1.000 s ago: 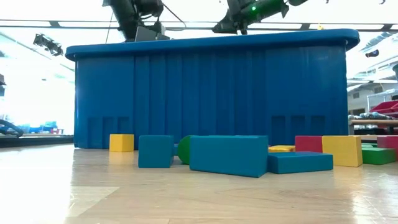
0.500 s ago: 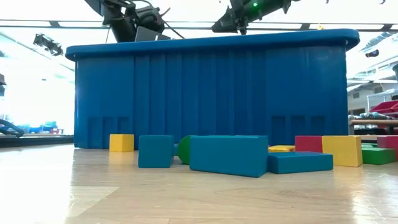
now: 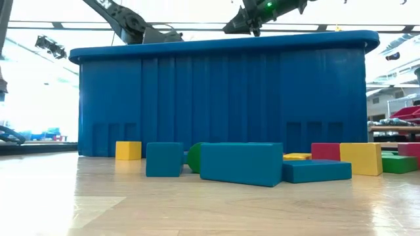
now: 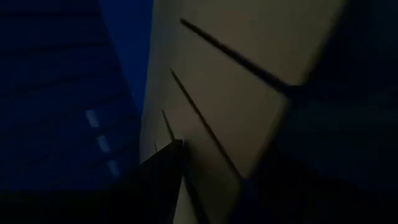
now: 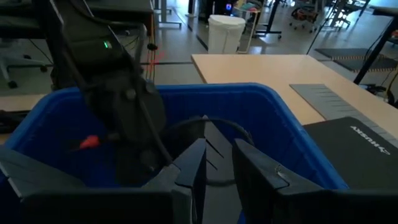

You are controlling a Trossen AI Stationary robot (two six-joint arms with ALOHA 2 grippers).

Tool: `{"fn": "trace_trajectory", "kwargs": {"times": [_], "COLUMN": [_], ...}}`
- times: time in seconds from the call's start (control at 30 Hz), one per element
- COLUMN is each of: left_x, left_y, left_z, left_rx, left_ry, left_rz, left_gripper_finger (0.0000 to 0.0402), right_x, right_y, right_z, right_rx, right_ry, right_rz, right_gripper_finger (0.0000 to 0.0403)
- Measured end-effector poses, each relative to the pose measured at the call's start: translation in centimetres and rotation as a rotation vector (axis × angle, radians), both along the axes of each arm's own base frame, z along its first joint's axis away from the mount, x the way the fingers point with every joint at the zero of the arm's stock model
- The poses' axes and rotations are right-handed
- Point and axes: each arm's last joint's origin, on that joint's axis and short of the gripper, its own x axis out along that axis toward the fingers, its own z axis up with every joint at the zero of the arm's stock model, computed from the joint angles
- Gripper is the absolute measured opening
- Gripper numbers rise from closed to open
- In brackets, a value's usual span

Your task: Sort Items/Unsort Items

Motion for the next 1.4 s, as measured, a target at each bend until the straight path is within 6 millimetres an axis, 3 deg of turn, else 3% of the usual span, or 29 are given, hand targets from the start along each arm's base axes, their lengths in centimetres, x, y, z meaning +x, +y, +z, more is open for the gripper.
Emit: {"fn": "trace_trajectory", "kwargs": {"times": [0.13,0.33,0.6,0.8,1.1,1.4], "left_x": [0.6,1.2,0.9,0.7,0.1,-0.2], "left_y": [0.3,0.6,1.0,1.3,1.1,1.4], "left_z": [-0.6,1.4,6.9,9.9,10.5,11.2], "left_rx": [-0.003,-0.028,-0.341,-0.440,-0.544,-0.572], "left_ry": [0.004,-0.050,-0.169,-0.271,-0.302,-0.357], "left_rz": [0.022,0.090,0.202,0.280,0.387,0.501], "left_gripper_finger": [0.0146,0.0016,0.0005,0.0003,0.0003,0.0002], "right_x": [0.0,-0.2,-1.9,-3.6,-3.6,-3.9], "right_y": [0.0,0.2,1.7,3.4,5.9,7.6], "right_z": [-0.1,0.0,1.9,2.9,2.2,0.9], "right_rx": [0.010,0.014,0.000,0.065,0.110,0.154], "right_ry": [0.012,0.015,-0.018,-0.017,0.097,0.254], "right_rz": [0.000,0.000,0.006,0.013,0.045,-0.005], "right_gripper_finger": [0.0079,0.0075,0.0072,0.0073,0.0078,0.0125]}}
